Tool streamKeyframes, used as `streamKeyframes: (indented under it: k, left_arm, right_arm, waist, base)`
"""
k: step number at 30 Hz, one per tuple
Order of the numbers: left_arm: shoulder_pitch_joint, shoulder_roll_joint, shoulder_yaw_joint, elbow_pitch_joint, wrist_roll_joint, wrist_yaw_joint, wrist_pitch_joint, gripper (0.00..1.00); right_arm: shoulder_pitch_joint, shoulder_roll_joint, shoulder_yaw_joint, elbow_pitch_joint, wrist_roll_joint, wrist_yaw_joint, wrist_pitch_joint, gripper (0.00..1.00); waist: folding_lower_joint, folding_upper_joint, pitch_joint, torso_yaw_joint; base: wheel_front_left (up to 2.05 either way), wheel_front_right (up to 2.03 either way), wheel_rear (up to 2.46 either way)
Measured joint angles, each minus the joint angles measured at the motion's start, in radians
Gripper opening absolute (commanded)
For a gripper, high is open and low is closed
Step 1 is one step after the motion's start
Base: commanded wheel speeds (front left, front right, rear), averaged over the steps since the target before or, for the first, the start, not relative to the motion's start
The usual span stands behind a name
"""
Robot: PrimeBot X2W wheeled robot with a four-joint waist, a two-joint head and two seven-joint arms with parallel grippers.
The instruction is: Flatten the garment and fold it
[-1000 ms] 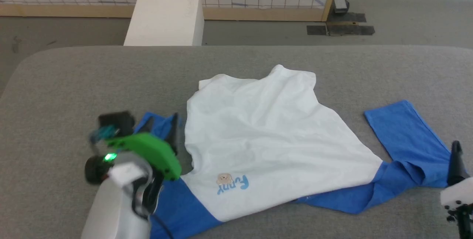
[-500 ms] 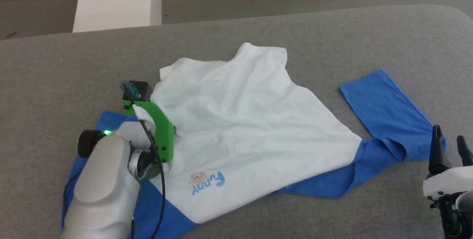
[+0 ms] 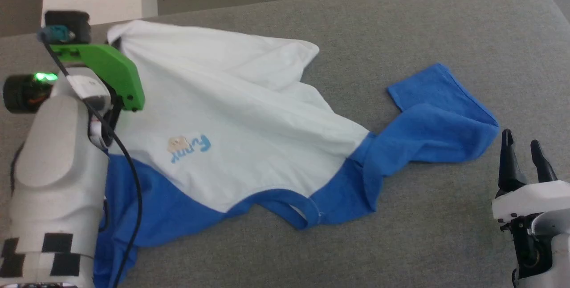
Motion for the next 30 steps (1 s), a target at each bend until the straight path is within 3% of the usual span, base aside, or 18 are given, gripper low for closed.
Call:
streamKeyframes:
  k: [5,6,7,12,18,21,25,30]
  left_arm:
    - [-0.082,0.024,0.004,0.05,0.008,0.0,-0.065,0.0]
    - [-0.087,0.024,0.007,0.07,0.008,0.003,-0.065,0.11]
    - [-0.087,0.023,0.005,0.091,0.008,0.003,-0.064,1.0]
    - [-0.084,0.003,0.024,0.124,-0.026,-0.009,-0.137,1.0]
    - [0.004,-0.01,0.085,0.01,-0.094,-0.048,-0.367,1.0]
    - [0.141,-0.012,0.128,-0.078,-0.116,-0.039,-0.463,1.0]
    - [0.345,-0.035,0.172,-0.209,-0.125,-0.004,-0.509,1.0]
    - [0.609,-0.114,0.188,-0.353,-0.124,0.044,-0.517,1.0]
  right_arm:
    - [0.0,0.0,0.009,0.003,0.007,0.0,-0.017,1.0]
    - [0.0,0.0,0.01,0.004,0.007,0.0,-0.018,1.0]
    - [0.001,0.0,0.01,0.006,0.007,0.0,-0.019,1.0]
    - [0.005,-0.001,0.005,0.013,0.005,0.0,-0.024,1.0]
    - [0.027,-0.001,0.004,-0.004,-0.007,0.0,0.005,1.0]
    - [0.046,-0.001,0.01,-0.018,-0.012,0.0,0.036,1.0]
    - [0.072,0.0,0.022,-0.033,-0.013,0.0,0.069,1.0]
    - [0.117,0.0,0.043,-0.038,-0.011,0.0,0.123,1.0]
  waist:
    - [0.0001,0.0,0.03,-0.026]
    - [0.0,0.0,0.034,-0.03]
    - [0.0,0.0,0.038,-0.034]
    - [0.0001,0.0,0.034,-0.033]
    - [0.0001,0.0,-0.008,-0.004]
    - [0.0,0.0,-0.041,0.024]
    - [0.0,0.0,-0.083,0.061]
    - [0.0,0.0,-0.134,0.114]
  base:
    - [0.0,0.0,0.0]
    - [0.0,0.0,0.0]
    - [0.0,0.0,0.0]
    - [0.0,0.0,0.0]
    - [0.0,0.0,0.0]
    - [0.0,0.0,0.0]
    - [0.0,0.0,0.0]
    - [0.0,0.0,0.0]
